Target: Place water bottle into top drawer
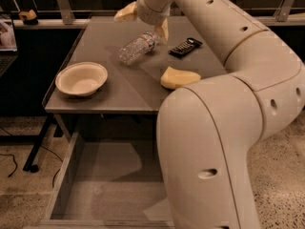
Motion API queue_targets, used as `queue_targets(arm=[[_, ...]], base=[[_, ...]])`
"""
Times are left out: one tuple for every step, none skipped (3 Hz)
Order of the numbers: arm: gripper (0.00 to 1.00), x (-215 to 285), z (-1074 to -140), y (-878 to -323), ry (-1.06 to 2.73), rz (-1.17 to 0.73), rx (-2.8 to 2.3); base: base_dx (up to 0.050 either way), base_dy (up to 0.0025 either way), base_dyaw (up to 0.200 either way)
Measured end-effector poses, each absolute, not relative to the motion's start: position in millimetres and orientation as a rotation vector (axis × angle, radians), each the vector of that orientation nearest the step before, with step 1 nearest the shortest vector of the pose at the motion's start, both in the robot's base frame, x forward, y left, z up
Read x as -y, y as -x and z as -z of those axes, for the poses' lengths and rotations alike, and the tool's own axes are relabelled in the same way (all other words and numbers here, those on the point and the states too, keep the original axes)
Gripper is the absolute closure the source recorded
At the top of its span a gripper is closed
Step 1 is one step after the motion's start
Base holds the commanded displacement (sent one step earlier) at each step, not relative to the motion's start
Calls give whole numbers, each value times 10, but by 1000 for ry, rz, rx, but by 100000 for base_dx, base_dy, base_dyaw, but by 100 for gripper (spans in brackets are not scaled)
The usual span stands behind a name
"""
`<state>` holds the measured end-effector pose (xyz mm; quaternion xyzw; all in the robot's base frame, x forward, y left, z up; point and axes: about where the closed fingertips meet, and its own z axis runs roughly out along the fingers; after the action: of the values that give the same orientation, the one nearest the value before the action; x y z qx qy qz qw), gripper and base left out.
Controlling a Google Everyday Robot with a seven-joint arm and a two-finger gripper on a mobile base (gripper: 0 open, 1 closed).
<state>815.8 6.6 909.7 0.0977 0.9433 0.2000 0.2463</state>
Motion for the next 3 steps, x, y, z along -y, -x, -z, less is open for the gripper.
queue_targets(arm=[[0, -194, -8978, -8233, -278, -537, -2595], [0, -186, -8821, -8287, -327, -509, -2617], [0, -106, -8691, -8338, -388, -446, -2620]], base=[[0, 0, 0], [0, 0, 0], [0, 0, 0]])
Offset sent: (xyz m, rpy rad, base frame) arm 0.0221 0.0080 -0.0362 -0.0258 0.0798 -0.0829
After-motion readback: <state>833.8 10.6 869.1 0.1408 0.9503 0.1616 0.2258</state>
